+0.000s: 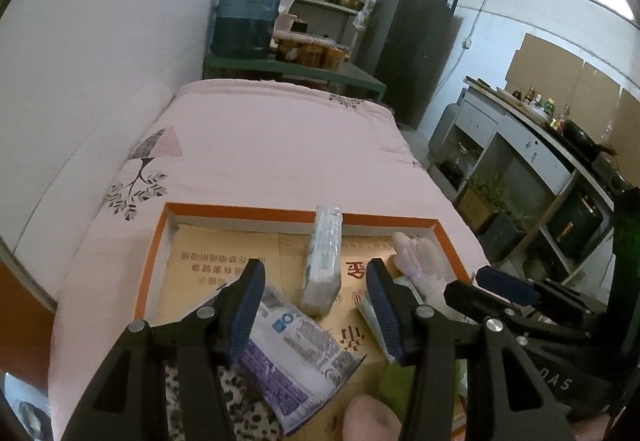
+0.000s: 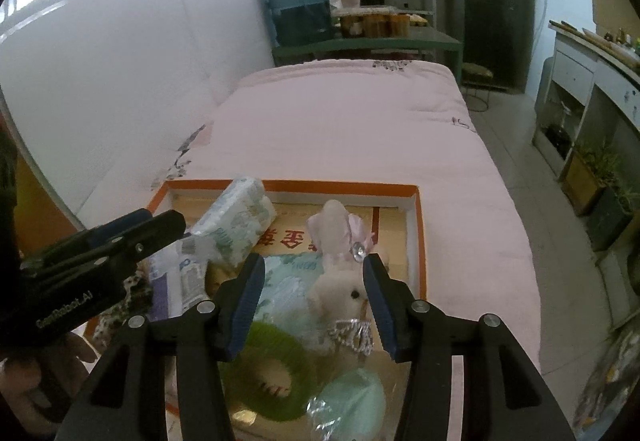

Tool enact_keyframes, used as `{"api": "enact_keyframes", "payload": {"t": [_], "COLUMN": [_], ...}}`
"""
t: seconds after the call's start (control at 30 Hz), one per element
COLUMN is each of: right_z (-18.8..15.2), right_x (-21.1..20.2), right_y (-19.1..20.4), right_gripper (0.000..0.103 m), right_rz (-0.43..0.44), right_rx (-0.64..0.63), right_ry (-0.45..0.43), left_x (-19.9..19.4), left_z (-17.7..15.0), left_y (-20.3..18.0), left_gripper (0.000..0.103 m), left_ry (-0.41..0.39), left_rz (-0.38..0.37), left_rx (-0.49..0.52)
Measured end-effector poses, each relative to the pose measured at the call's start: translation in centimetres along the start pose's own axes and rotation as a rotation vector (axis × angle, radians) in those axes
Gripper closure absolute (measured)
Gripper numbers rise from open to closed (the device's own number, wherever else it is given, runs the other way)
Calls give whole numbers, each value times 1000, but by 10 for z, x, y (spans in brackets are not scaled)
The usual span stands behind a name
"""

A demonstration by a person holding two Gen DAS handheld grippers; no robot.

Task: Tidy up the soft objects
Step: 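Move both tools back toward the remaining items beside the box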

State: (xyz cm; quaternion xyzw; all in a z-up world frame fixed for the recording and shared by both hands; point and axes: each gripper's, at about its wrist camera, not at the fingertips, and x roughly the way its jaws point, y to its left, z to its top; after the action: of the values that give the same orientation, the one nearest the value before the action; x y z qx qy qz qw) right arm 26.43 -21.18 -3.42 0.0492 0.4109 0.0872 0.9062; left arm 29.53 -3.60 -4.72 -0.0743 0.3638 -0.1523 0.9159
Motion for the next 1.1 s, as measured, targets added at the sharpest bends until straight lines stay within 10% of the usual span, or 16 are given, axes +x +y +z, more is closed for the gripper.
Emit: {"api": "enact_keyframes", "payload": {"t": [1.1], "right_z": [-24], "right_x": [-72], "right_y": [36], "right_gripper": [50], "right_rz": [36], "right_rx": [-41], "right_ry": [-59], "left_x": [-70], "left_z": [-29], "left_y": [-6], "left_gripper": [51], "left_ry": [-77], "left_rz": [-23], "left_rx": [-17]}}
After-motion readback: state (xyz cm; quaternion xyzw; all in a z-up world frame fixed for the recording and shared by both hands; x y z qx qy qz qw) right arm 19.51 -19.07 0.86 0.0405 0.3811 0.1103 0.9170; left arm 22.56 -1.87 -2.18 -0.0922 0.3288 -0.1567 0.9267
